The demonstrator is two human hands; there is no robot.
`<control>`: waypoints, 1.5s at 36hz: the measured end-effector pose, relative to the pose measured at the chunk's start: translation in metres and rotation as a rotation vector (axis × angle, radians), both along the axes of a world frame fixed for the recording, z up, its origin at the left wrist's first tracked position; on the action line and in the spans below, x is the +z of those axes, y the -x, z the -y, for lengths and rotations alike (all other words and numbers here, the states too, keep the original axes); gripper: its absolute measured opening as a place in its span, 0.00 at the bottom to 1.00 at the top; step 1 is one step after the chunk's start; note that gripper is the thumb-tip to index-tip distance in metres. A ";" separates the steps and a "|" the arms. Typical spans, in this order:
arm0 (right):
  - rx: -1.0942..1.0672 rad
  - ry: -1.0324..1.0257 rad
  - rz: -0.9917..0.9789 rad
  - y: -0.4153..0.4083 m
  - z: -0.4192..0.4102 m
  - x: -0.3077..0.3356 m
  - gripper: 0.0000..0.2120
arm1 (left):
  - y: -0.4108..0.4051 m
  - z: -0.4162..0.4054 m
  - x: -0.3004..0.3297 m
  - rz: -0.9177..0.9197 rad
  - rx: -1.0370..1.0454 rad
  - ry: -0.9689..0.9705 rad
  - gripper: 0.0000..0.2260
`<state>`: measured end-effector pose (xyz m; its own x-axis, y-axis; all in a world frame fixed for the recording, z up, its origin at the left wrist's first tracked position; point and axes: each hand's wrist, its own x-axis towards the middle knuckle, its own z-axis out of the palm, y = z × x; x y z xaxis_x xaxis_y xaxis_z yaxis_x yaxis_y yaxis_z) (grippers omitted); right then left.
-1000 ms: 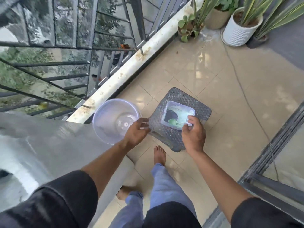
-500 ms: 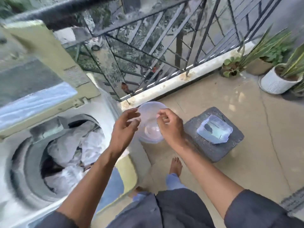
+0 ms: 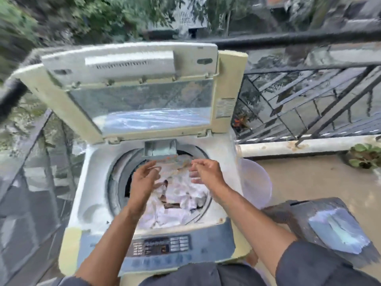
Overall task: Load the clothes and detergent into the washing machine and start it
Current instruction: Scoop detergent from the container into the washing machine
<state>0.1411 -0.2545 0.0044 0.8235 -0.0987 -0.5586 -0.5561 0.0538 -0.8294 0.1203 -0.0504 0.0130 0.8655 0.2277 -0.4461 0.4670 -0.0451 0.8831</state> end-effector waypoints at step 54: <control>-0.250 -0.375 -0.215 -0.094 -0.096 -0.058 0.07 | -0.114 -0.045 -0.070 -0.284 0.162 0.490 0.12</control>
